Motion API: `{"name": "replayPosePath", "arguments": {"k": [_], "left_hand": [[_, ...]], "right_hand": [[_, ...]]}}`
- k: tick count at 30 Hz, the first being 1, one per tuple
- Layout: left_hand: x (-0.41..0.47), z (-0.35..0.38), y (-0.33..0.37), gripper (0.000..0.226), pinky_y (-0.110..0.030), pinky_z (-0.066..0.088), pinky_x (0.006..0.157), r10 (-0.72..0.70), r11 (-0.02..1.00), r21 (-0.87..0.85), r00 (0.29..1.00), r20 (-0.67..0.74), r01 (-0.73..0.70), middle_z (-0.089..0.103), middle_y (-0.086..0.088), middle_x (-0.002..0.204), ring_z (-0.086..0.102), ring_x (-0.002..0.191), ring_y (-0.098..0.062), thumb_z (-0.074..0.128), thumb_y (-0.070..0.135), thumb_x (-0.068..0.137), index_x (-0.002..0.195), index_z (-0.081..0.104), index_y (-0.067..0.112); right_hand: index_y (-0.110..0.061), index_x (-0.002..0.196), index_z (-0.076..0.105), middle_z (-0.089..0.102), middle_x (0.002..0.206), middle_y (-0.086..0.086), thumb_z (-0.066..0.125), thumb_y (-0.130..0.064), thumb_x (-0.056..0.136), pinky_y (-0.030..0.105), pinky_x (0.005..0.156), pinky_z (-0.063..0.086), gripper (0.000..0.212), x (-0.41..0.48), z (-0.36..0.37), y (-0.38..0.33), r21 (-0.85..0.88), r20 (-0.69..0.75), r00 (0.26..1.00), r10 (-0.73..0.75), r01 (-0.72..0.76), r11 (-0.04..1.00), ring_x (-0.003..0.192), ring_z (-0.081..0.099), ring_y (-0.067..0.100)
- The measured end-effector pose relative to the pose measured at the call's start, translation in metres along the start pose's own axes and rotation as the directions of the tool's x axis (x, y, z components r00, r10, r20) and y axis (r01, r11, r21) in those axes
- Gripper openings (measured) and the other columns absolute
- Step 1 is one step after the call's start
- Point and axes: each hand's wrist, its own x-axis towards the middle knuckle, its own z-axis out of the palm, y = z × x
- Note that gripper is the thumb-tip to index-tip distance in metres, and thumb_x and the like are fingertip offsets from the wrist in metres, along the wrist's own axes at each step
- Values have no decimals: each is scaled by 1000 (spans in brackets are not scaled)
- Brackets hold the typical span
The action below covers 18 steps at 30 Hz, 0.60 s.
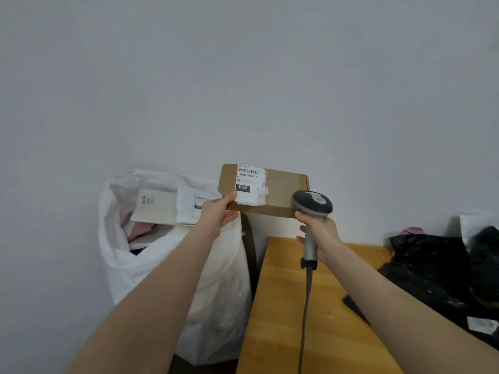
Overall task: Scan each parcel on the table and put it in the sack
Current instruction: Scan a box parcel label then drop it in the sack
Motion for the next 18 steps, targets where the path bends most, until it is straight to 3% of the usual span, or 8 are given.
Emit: {"name": "replayPosePath", "arguments": {"k": [3, 5, 9, 11, 14, 16, 18], "left_hand": [[17, -53, 32, 26, -23, 58, 63, 77, 997, 2, 986, -149, -78, 68, -7, 86, 67, 65, -18, 77, 24, 80, 87, 62, 4], [35, -95, 57, 32, -21, 59, 61, 131, 991, 17, 963, -238, -130, 68, -6, 91, 67, 69, -17, 77, 25, 80, 99, 63, 2], [81, -177, 97, 43, -22, 58, 54, 238, 971, 112, 910, -338, -212, 64, -2, 91, 64, 68, -18, 72, 25, 83, 120, 57, 10], [111, -211, 108, 39, -30, 60, 62, 243, 963, 205, 889, -388, -174, 66, -2, 90, 64, 63, -20, 70, 28, 82, 118, 59, 15], [154, -246, 110, 41, -42, 59, 74, 149, 935, 355, 906, -396, 2, 66, -15, 108, 67, 80, -30, 66, 33, 86, 118, 59, 8], [176, -258, 99, 51, -35, 56, 63, 150, 768, 630, 925, -349, 113, 64, -16, 105, 66, 79, -31, 55, 42, 93, 126, 53, 2], [194, -264, 86, 55, -33, 48, 69, 248, 421, 890, 922, -299, 175, 59, -16, 119, 62, 97, -32, 51, 46, 93, 131, 47, 6]], "right_hand": [[-14, 97, 61, 63, 99, 6, 75, -15, 82, 40, 76, 57, 21, 6, 53, -2, -4, 60, 998, -15, 15, 1000, 98, 60, 24], [-13, 97, 63, 63, 95, 5, 75, -15, 82, 37, 72, 56, 20, 14, 86, -2, -16, 68, 998, -15, 16, 1000, 92, 60, 22], [-14, 92, 64, 61, 86, 4, 75, -18, 81, 45, 85, 54, 16, 39, 146, 6, -83, 59, 998, -4, 9, 996, 77, 58, 18], [-16, 85, 61, 61, 82, 3, 75, -20, 81, 46, 87, 52, 15, 55, 173, 8, -131, 27, 1000, -6, 10, 991, 78, 57, 20], [-13, 84, 59, 57, 77, 5, 75, -22, 80, 42, 78, 49, 19, 79, 204, 15, -214, -9, 1000, -3, 1, 977, 76, 55, 23], [-9, 90, 61, 58, 80, 6, 75, -22, 80, 37, 74, 45, 22, 93, 216, 23, -257, -13, 1000, 14, -17, 966, 78, 55, 25], [-9, 91, 61, 59, 86, 8, 75, -21, 80, 38, 77, 46, 21, 104, 225, 32, -283, 1, 999, 47, -45, 958, 85, 57, 27]]}}
